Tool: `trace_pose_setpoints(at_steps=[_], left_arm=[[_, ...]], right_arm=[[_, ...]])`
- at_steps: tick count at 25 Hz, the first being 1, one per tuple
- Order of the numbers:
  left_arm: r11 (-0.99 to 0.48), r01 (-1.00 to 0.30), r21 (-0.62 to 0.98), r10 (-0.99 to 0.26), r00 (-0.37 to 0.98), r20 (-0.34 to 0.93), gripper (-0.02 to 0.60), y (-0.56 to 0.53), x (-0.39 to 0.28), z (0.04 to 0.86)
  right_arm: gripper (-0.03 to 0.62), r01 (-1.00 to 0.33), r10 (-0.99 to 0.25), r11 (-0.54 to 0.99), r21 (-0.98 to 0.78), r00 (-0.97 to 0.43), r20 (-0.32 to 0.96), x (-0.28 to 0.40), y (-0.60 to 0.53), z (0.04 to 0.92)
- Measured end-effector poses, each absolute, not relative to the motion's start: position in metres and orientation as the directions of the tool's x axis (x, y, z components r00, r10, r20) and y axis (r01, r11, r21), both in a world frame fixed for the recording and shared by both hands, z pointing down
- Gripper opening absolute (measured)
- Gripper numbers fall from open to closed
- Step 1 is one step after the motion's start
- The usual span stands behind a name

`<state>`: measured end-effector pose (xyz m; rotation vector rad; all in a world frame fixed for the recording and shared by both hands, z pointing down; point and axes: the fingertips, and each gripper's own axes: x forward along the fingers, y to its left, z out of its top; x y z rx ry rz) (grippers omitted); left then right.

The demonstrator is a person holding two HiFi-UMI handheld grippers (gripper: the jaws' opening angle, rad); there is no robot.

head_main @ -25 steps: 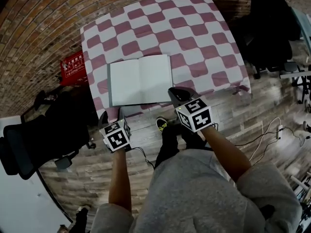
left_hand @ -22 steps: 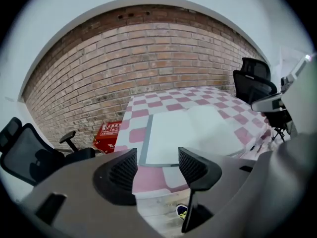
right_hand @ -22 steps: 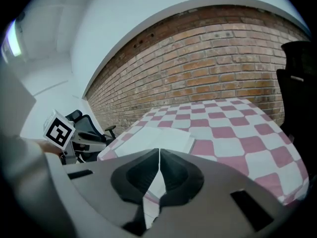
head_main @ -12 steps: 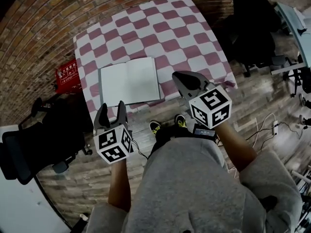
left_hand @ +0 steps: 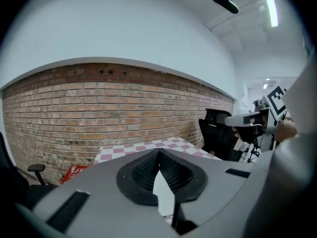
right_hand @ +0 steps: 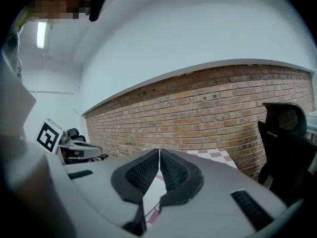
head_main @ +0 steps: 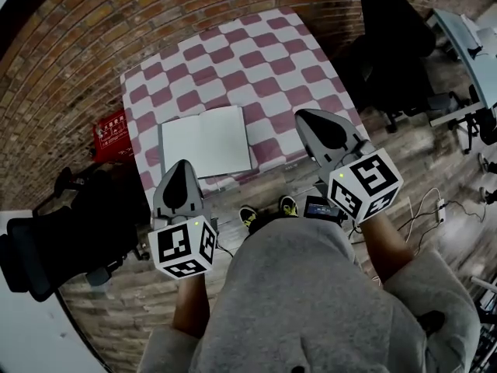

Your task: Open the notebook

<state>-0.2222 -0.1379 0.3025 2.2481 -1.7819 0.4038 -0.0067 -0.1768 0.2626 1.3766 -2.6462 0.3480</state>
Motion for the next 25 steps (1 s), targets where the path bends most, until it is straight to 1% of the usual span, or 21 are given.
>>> trace_pose_setpoints(at_steps=[5, 11, 25], left_arm=[[-0.246, -0.969, 0.013, -0.905, 0.234, 0.356, 0.011, -0.138, -0.212, 0.295], [-0.238, -0.971, -0.002, -0.905, 0.221, 0.363, 0.011, -0.140, -0.214, 0.292], [-0.234, -0.972, -0.018, -0.908, 0.212, 0.362, 0.011, -0.147, -0.216, 0.293]], right_arm=[[0.028, -0.824, -0.795, 0.542, -0.169, -0.567, 0.214, -0.002, -0.172, 0.261], [0.028, -0.822, -0.792, 0.540, -0.182, -0.569, 0.222, 0.000, -0.175, 0.266], [0.028, -0.810, -0.777, 0.561, -0.168, -0.586, 0.231, -0.008, -0.184, 0.270]])
